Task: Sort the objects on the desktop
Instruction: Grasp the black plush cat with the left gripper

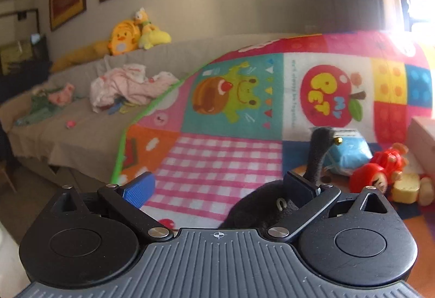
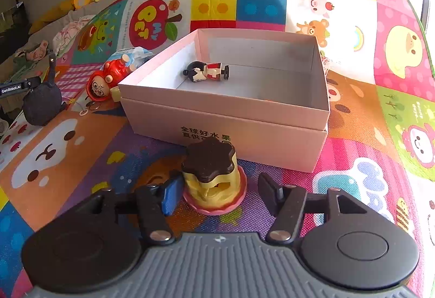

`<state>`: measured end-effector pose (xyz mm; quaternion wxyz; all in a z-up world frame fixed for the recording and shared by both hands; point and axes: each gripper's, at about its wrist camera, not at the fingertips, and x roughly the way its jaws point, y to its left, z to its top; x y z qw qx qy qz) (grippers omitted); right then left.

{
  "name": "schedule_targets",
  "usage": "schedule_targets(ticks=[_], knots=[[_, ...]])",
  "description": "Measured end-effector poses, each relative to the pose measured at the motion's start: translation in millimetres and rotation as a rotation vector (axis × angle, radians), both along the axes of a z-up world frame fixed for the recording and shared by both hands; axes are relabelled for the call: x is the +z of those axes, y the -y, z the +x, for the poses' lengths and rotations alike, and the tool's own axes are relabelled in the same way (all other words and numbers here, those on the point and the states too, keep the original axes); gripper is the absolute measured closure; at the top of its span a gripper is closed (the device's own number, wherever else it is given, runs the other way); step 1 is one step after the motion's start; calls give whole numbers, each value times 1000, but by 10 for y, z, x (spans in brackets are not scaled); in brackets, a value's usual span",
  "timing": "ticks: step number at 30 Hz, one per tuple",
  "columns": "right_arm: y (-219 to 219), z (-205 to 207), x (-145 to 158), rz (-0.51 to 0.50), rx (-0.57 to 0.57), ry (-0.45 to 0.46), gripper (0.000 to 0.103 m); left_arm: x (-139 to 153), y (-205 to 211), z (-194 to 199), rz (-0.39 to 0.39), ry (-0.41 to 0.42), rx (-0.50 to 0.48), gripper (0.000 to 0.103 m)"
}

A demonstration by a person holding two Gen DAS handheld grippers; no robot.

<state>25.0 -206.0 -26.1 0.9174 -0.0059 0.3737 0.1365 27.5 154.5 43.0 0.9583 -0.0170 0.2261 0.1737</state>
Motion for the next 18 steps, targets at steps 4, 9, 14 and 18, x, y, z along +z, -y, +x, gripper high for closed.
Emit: schedule_targets(ticks=[4, 9, 14, 18], knots=[[14, 11, -13, 5, -4, -4, 35, -92, 197, -83, -5, -69, -234, 0], [-11, 2, -8, -8, 6, -3, 35, -352, 324, 110, 83, -174, -163, 0], [37, -44, 43, -17, -4, 20, 15, -350, 180, 213, 27, -182, -107, 24], [105, -68, 51, -14, -23, 15, 15, -199, 342, 53, 2, -144, -165, 26]])
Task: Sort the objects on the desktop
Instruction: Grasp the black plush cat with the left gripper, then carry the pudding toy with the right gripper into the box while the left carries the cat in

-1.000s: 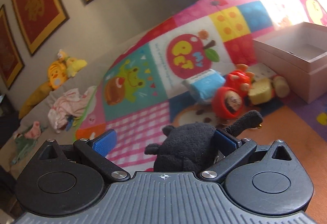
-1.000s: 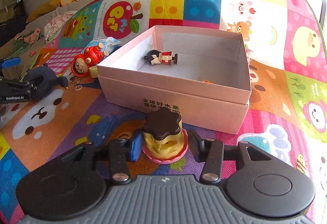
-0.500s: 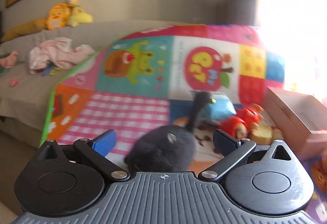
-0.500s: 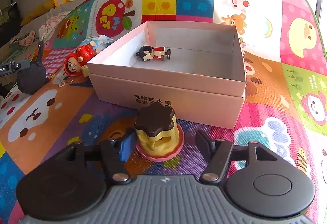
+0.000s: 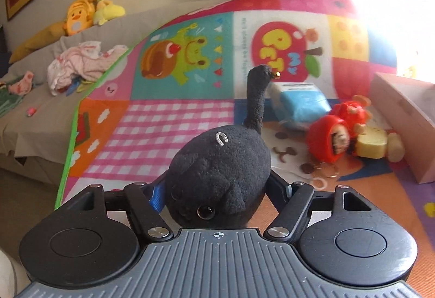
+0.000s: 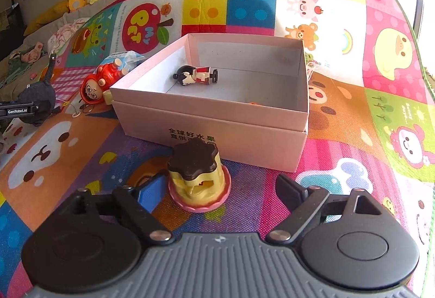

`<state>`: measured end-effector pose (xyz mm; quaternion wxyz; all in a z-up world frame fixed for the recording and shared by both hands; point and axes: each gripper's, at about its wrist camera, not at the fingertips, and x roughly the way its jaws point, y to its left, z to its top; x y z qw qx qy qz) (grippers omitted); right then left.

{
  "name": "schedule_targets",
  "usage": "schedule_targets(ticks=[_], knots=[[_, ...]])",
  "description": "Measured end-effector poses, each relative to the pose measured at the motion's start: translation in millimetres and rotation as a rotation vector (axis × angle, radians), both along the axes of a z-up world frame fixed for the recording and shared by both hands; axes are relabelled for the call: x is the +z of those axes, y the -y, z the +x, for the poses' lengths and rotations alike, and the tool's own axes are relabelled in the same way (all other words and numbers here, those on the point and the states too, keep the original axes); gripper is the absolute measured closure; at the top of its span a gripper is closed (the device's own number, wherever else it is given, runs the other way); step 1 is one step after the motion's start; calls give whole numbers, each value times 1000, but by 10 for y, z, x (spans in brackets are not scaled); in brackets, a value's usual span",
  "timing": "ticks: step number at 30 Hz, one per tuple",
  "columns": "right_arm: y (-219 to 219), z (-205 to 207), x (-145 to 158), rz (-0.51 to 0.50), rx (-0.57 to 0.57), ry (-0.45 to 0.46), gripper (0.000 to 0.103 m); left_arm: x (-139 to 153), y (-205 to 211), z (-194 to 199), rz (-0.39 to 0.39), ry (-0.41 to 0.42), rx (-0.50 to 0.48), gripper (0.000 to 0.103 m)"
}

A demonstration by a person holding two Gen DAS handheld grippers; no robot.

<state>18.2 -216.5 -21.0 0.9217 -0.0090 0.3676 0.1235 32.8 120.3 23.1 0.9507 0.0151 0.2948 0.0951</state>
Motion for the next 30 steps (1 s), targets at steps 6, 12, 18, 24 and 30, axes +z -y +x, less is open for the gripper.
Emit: schedule_targets(ticks=[6, 12, 18, 24, 30], knots=[[-17, -33, -6, -1, 19, -10, 15, 192, 763, -333, -159, -1, -307, 25], [-32, -51, -23, 18, 19, -27, 11, -113, 1276, -339, -176, -90, -399, 19], [40, -4, -84, 51, -33, -51, 6, -217, 1219, -380, -241, -138, -364, 0], [6, 5, -108, 55, -31, -44, 1, -238, 1210, -406, -231, -158, -364, 0], [-6, 9, -128, 61, -53, -30, 0, -250, 1362, -499, -102, -184, -391, 0]])
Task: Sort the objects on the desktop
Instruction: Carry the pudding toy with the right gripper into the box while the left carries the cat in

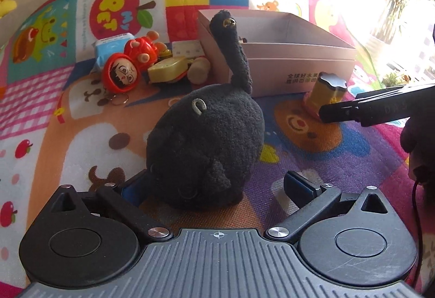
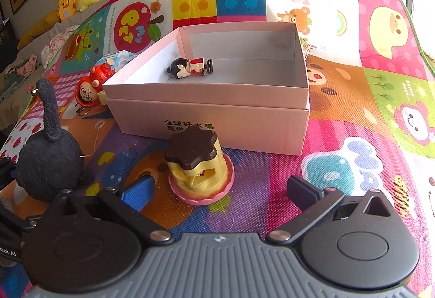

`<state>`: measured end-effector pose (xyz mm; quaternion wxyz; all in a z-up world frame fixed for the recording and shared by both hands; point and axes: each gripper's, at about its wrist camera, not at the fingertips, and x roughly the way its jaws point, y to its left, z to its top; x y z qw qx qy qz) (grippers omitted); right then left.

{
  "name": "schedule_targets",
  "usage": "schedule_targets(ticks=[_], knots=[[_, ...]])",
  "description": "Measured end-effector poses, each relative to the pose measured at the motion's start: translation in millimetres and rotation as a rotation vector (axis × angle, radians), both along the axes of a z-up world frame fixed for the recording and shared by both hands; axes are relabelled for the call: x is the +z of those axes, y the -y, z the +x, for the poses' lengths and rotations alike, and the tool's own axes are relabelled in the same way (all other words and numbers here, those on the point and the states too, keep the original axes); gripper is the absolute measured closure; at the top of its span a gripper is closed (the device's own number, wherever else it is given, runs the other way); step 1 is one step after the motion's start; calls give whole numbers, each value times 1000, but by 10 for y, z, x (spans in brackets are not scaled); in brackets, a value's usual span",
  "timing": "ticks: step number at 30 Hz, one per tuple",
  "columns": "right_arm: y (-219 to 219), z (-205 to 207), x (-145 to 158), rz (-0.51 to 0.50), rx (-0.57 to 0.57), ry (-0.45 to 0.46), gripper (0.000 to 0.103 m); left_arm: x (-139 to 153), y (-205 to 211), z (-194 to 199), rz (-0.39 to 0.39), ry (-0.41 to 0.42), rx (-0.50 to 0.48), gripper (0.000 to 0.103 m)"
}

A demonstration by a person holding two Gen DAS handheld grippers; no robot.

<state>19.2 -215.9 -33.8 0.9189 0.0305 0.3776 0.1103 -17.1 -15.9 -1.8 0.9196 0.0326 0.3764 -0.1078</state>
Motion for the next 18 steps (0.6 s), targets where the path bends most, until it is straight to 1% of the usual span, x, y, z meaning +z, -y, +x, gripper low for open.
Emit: schedule_targets(ticks=[2, 3, 4, 6, 8, 12, 14, 15, 17, 18], knots=[[-2, -2, -6, 3, -6, 3, 0, 28, -39, -31, -25, 19, -11, 0], [2, 0, -8, 8, -10, 2, 0, 67, -61, -56, -41, 47, -15, 0], [16, 6, -6, 21, -20, -2, 0, 111, -71, -79, -43, 81, -15, 0], [19, 27, 2, 30, -31, -14, 0, 183, -53, -81, -17, 128, -22, 0], [-23, 49, 17, -5, -11, -29, 0, 194, -27, -28, 6, 129, -24, 0], [-107, 22, 31, -17, 86, -31, 0, 110, -2, 52, 20, 93, -30, 1], [-174, 28, 31, -39, 91, -34, 1, 88, 6, 56, 25, 83, -34, 20], [-208, 41, 28, -54, 93, -36, 2, 91, -2, 55, 22, 83, -33, 22], [-275, 66, 29, -96, 94, -27, 14, 119, -30, 43, 0, 87, -34, 22], [-310, 73, 34, -122, 96, -21, 18, 135, -37, 34, -3, 91, -37, 21]])
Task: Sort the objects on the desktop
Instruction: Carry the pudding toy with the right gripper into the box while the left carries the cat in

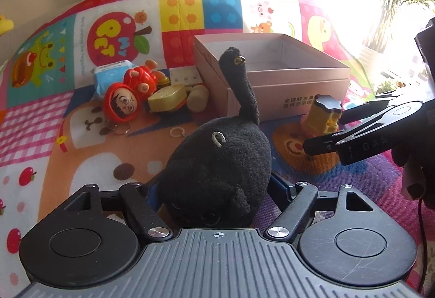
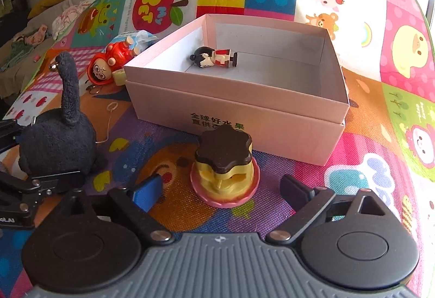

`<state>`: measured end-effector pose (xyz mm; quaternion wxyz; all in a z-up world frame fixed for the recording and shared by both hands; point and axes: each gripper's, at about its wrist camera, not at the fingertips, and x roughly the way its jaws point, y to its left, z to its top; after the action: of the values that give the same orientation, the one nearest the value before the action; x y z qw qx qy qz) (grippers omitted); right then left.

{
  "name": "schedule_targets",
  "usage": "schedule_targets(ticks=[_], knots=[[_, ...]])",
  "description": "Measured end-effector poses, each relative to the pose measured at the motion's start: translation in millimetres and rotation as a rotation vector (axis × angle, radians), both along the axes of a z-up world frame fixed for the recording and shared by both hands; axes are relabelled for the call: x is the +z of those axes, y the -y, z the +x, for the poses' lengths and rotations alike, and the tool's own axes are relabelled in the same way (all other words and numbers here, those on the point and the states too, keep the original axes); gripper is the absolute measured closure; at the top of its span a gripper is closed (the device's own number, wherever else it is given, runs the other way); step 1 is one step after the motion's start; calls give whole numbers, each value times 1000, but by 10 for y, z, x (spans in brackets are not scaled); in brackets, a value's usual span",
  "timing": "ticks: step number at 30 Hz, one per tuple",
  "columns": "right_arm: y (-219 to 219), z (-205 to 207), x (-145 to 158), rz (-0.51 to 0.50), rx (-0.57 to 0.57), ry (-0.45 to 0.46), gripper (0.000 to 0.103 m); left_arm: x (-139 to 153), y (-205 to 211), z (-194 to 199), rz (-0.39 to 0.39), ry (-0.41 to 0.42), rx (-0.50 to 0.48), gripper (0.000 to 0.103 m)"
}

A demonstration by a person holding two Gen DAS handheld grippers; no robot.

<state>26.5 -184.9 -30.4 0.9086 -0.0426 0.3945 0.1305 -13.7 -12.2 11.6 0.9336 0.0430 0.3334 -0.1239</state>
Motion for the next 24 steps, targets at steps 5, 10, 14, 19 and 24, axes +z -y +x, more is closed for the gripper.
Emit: schedule_targets(ticks=[5, 10, 14, 19, 24], knots=[[-66, 22, 91, 1, 47, -19, 47, -7, 25, 11, 44, 11, -15, 21], [-35, -131, 238, 40, 110, -63, 48, -20, 40, 3, 67, 5, -29, 26], [7, -380, 433, 48, 161, -36, 48, 77, 108, -82, 64, 18, -84, 27], [139, -604, 846, 45, 130, 99, 47, 424, 252, -109, 19, 118, -141, 27], [369, -769, 1363, 31, 50, 299, 47, 930, 346, 62, -71, 258, -153, 27]])
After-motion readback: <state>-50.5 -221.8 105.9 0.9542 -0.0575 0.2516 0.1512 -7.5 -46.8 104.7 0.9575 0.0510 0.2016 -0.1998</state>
